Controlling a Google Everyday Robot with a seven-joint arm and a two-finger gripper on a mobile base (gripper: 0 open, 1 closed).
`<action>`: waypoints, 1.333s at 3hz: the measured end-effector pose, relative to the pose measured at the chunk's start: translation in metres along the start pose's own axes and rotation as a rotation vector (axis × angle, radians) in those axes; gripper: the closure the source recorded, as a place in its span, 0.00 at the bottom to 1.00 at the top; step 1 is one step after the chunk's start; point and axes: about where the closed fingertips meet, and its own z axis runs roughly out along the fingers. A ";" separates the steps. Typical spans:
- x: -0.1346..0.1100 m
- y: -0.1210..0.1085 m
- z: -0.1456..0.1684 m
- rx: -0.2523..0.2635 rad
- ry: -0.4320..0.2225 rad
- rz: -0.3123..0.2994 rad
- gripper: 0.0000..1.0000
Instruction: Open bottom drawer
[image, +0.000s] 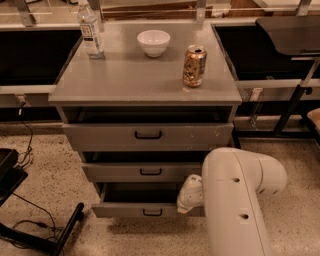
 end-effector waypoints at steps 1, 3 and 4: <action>0.013 0.025 0.000 -0.051 0.021 -0.005 1.00; 0.023 0.040 -0.006 -0.084 0.039 -0.004 1.00; 0.022 0.040 -0.009 -0.084 0.039 -0.004 1.00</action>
Offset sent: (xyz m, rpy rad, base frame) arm -0.2821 -0.1039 -0.0364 -0.1080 0.5856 0.0426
